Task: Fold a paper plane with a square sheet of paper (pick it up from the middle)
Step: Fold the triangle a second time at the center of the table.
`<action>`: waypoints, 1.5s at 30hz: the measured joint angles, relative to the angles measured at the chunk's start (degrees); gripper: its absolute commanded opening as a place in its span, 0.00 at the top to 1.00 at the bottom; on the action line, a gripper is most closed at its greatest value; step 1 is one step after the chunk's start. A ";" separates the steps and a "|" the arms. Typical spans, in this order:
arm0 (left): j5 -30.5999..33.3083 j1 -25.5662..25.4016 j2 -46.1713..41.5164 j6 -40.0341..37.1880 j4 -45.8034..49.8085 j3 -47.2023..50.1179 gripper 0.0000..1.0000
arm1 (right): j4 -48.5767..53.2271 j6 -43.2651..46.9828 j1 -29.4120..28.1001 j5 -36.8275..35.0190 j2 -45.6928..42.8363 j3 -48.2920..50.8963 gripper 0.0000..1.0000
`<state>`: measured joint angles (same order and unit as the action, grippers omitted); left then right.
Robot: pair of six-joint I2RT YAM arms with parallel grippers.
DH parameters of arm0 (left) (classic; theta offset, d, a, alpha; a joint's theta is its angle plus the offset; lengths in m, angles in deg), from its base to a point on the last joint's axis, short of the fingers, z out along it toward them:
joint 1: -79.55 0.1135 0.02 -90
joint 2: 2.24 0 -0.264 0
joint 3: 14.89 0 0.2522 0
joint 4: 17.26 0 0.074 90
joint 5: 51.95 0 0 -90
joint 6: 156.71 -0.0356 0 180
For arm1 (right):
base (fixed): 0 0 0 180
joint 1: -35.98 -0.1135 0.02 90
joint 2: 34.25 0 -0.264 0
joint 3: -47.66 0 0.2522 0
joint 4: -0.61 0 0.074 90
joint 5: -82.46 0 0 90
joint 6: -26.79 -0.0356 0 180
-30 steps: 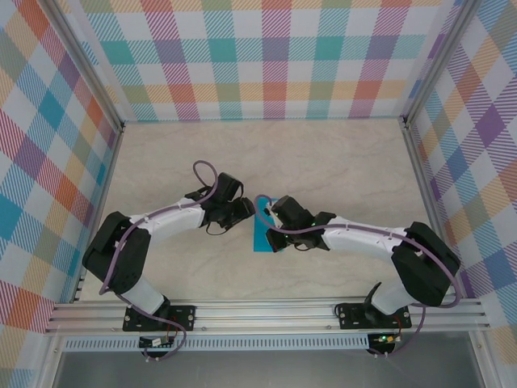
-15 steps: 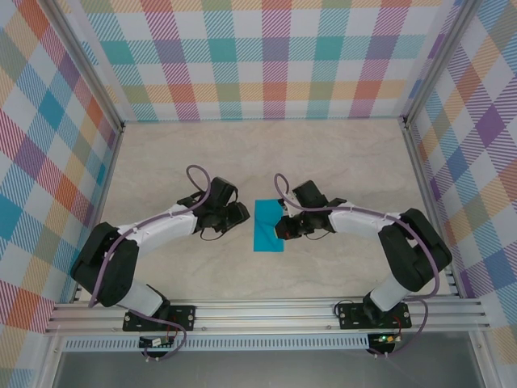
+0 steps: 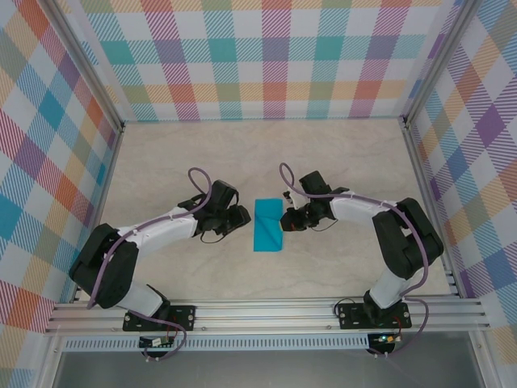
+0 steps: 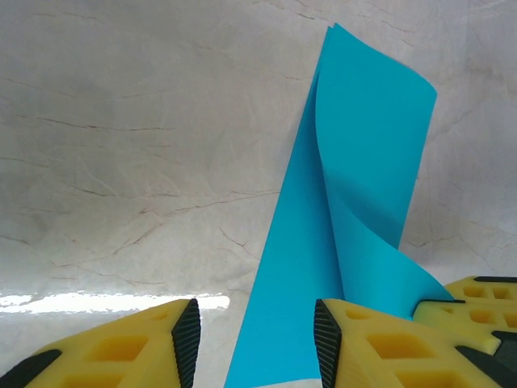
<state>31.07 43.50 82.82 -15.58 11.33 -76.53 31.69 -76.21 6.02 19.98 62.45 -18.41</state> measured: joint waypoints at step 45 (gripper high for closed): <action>-2.64 -3.48 4.81 0.55 -5.05 -1.79 0.74 | 5.09 3.45 0.02 -0.94 6.86 -5.90 0.90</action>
<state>28.43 40.02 87.62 -15.03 6.28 -78.33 36.78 -72.75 6.04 19.04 69.32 -24.31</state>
